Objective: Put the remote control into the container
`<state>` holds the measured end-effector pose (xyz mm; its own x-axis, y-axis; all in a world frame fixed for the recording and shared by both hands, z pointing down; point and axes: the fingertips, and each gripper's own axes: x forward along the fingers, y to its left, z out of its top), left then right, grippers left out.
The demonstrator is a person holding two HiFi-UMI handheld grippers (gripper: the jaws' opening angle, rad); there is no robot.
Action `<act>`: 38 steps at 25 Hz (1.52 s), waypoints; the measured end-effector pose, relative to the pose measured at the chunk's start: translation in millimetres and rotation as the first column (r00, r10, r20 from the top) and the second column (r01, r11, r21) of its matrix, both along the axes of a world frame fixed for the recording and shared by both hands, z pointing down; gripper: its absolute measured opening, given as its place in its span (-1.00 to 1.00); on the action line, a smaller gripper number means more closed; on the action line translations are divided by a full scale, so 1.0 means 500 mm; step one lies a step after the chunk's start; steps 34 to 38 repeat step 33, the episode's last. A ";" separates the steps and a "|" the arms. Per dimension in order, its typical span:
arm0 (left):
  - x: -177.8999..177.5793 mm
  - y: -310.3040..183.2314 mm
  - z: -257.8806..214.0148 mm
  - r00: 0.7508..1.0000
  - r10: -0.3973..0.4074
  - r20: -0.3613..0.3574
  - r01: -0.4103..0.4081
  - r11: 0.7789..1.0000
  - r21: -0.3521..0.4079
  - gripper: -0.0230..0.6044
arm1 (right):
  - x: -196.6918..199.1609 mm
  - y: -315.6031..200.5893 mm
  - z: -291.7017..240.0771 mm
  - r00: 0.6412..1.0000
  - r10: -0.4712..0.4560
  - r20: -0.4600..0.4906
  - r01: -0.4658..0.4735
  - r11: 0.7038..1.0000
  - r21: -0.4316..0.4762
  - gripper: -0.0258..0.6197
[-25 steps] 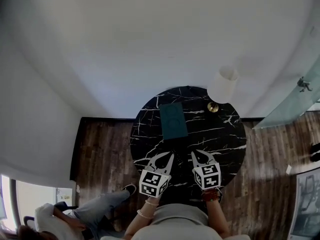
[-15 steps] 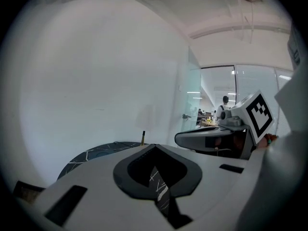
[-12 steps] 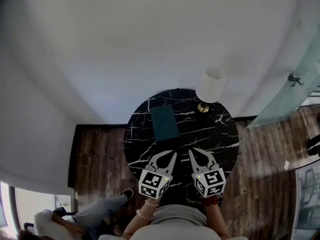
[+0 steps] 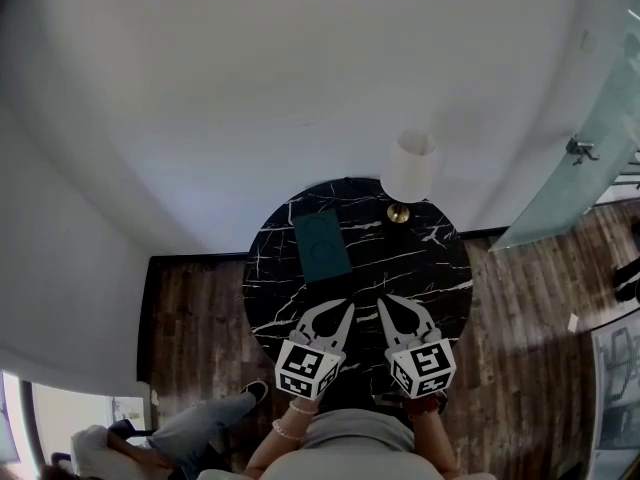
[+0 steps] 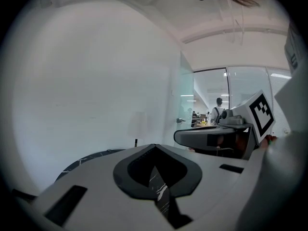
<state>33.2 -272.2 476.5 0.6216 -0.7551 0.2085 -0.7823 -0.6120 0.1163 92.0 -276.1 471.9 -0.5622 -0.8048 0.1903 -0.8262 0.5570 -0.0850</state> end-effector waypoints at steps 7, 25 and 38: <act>0.000 0.013 -0.007 1.000 -0.002 0.001 0.002 1.000 0.008 -0.91 | -0.002 0.004 0.000 1.000 0.000 -0.014 0.000 1.000 0.002 -0.88; -0.024 0.028 -0.001 0.999 -0.037 0.004 0.037 0.999 -0.001 -0.91 | -0.033 0.013 0.019 0.998 -0.043 -0.041 0.042 0.999 -0.029 -0.88; -0.032 0.034 0.005 0.999 -0.045 0.009 0.045 0.999 -0.004 -0.91 | -0.040 0.017 0.025 0.997 -0.052 -0.049 0.050 0.998 -0.036 -0.88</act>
